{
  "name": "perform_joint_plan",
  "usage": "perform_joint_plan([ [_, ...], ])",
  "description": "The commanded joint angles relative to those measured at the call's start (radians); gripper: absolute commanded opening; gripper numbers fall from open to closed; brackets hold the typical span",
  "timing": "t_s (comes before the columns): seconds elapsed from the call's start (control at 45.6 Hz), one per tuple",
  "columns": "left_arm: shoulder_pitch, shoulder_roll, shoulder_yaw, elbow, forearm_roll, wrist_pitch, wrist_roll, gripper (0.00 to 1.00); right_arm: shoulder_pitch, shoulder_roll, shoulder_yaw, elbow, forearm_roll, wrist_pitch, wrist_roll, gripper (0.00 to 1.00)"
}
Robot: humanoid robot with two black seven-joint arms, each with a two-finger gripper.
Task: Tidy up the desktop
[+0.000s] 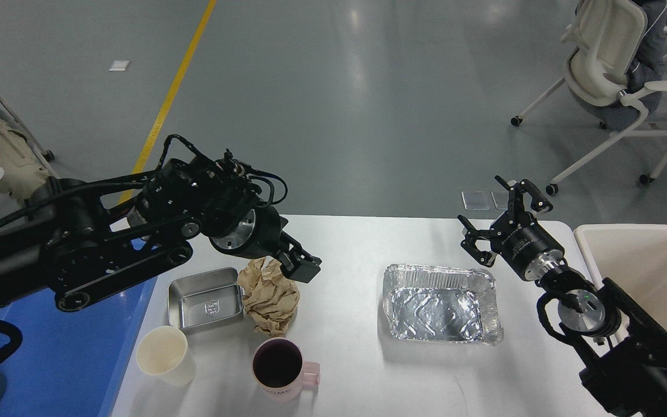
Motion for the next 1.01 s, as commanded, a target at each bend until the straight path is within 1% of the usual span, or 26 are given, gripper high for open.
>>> perform_joint_plan([
  [0.0, 0.026, -0.022, 0.001, 0.002, -0.004, -0.012, 0.001, 0.93, -0.002, 0.000, 0.000, 0.000, 0.001, 0.003, 0.000, 1.00],
  [0.066, 0.036, -0.048, 0.001, 0.001, -0.004, -0.026, 0.000, 0.93, -0.002, 0.008, 0.000, 0.000, 0.001, 0.003, 0.000, 1.00],
  [0.219, 0.049, -0.096, -0.001, -0.007, -0.004, -0.026, 0.000, 0.93, -0.004, 0.015, 0.000, 0.000, 0.001, 0.003, 0.006, 1.00],
  [0.307, 0.049, -0.119, 0.001, -0.014, -0.006, -0.026, -0.011, 0.93, -0.002, 0.015, 0.000, 0.000, 0.001, 0.003, 0.006, 1.00],
  [0.35, 0.052, -0.111, 0.001, -0.025, -0.006, -0.026, -0.017, 0.92, -0.002, 0.015, 0.000, 0.000, 0.001, 0.003, 0.006, 1.00],
  [0.46, 0.075, -0.088, 0.013, -0.053, -0.004, -0.026, -0.017, 0.92, -0.002, 0.009, 0.002, 0.000, 0.001, 0.003, 0.006, 1.00],
  [0.767, 0.082, 0.051, 0.044, -0.100, -0.006, -0.026, -0.017, 0.93, -0.001, 0.011, 0.002, -0.003, 0.001, 0.003, 0.008, 1.00],
  [0.832, 0.113, 0.091, 0.068, -0.111, -0.004, -0.026, -0.016, 0.93, 0.001, 0.014, 0.002, -0.003, 0.001, 0.003, 0.006, 1.00],
  [0.986, 0.161, 0.109, 0.071, -0.117, -0.003, -0.026, -0.014, 0.93, 0.002, 0.014, 0.002, -0.006, 0.001, 0.003, 0.008, 1.00],
])
